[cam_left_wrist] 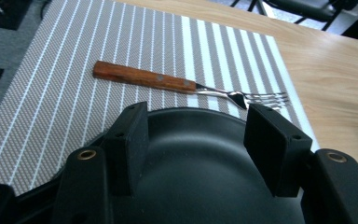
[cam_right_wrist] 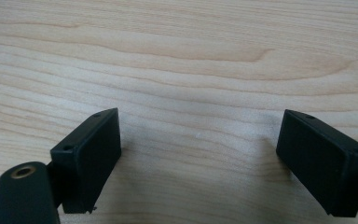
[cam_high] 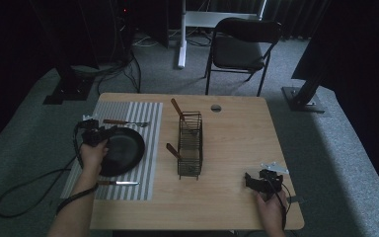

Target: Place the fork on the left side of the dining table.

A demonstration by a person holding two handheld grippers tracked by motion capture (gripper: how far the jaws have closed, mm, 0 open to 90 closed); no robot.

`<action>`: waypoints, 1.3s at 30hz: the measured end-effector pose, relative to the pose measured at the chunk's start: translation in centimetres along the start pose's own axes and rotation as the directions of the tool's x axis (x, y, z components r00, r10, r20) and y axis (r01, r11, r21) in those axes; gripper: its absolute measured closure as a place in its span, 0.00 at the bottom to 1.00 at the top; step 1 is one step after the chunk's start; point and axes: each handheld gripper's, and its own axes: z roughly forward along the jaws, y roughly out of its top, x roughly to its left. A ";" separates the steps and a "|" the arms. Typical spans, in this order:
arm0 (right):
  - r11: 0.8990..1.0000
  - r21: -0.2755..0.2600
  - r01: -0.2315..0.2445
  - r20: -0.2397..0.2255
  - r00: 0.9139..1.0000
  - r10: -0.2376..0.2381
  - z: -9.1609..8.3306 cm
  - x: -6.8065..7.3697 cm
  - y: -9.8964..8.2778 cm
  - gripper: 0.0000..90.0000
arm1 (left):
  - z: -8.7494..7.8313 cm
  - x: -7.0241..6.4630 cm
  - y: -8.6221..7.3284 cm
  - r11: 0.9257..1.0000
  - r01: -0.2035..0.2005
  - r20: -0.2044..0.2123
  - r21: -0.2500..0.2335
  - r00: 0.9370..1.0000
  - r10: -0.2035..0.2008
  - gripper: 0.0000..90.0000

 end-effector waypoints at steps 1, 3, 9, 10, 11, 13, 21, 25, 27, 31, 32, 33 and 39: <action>1.000 0.000 0.000 0.000 1.000 0.000 0.0 0.0 0.0 0.15 | -0.1 -0.1 -0.1 1.000 -0.003 -0.002 -0.001 1.000 0.003 0.45; 1.000 0.000 -0.001 0.000 1.000 0.001 0.0 0.0 0.0 0.15 | -0.3 -0.2 -0.5 1.000 -0.007 0.005 -0.003 1.000 0.007 0.45; 1.000 0.000 0.000 0.000 1.000 0.000 0.0 0.0 0.0 0.15 | -1.1 -0.4 -1.2 0.999 -0.029 0.015 -0.012 0.999 0.029 0.45; 1.000 0.000 0.000 0.000 1.000 0.000 0.0 0.0 0.0 0.15 | -1.4 -0.5 -1.4 0.999 -0.038 0.015 -0.015 0.999 0.038 0.45; 1.000 0.000 0.000 0.000 1.000 0.000 0.0 0.0 0.0 0.15 | -1.6 -0.5 -1.5 0.999 -0.047 0.011 -0.017 0.999 0.047 0.45; 1.000 0.000 -0.001 0.000 1.000 0.001 0.0 0.0 0.0 0.15 | -2.0 -0.6 -1.7 0.998 -0.061 0.010 -0.018 0.998 0.061 0.45; 1.000 0.000 0.000 0.000 1.000 0.000 0.0 0.0 0.0 0.15 | -3.9 -0.7 -3.4 0.995 -0.093 0.031 -0.040 0.995 0.095 0.41; 1.000 0.000 -0.001 0.000 1.000 0.001 0.0 0.0 0.0 0.15 | -5.1 -1.0 -4.5 0.988 -0.145 0.015 -0.051 0.989 0.146 0.41; 1.000 0.001 0.000 0.000 1.000 0.000 0.0 0.0 0.0 0.15 | -5.9 -1.3 -5.2 0.983 -0.169 0.009 -0.068 0.985 0.170 0.41; 1.000 0.001 0.000 0.000 1.000 0.000 0.0 0.0 0.0 0.15 | -7.0 -1.4 -6.1 0.981 -0.173 0.014 -0.083 0.985 0.174 0.41; 1.000 0.001 0.000 0.000 1.000 0.000 0.0 0.0 0.0 0.15 | -7.0 -1.4 -6.1 0.981 -0.173 0.014 -0.083 0.985 0.174 0.41; 1.000 0.001 0.000 0.000 1.000 0.000 0.0 0.0 0.0 0.15 | -7.6 -1.5 -6.8 0.980 -0.175 0.011 -0.091 0.984 0.177 0.41; 1.000 0.001 0.000 0.000 1.000 0.000 0.0 0.0 0.0 0.15 | -9.2 -1.7 -8.7 0.980 -0.172 -0.003 -0.102 0.985 0.173 0.41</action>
